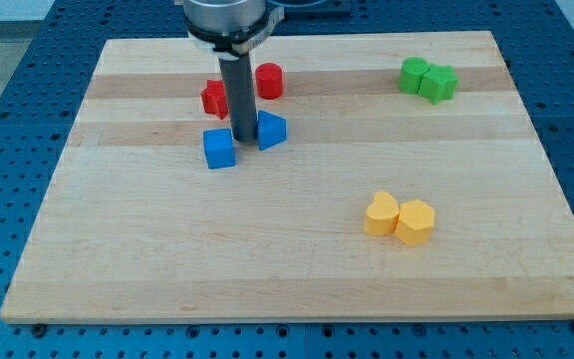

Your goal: Push the group of blocks to the right

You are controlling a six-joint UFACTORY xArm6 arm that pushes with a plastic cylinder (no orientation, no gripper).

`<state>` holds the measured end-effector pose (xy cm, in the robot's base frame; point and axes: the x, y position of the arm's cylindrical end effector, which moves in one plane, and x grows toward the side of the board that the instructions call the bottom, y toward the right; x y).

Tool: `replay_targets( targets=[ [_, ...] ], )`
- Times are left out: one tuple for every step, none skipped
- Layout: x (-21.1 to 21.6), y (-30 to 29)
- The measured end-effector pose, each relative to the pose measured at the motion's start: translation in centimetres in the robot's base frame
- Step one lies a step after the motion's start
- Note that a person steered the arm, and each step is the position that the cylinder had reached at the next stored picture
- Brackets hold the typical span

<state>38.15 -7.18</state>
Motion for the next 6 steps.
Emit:
replay_targets(
  targets=[
    [-3.5,-2.3],
    [-3.9,-8.3],
    [-8.9,-11.6],
    [-6.3,-10.0],
    [-8.3,-7.4],
    [-9.2,-4.1]
  ],
)
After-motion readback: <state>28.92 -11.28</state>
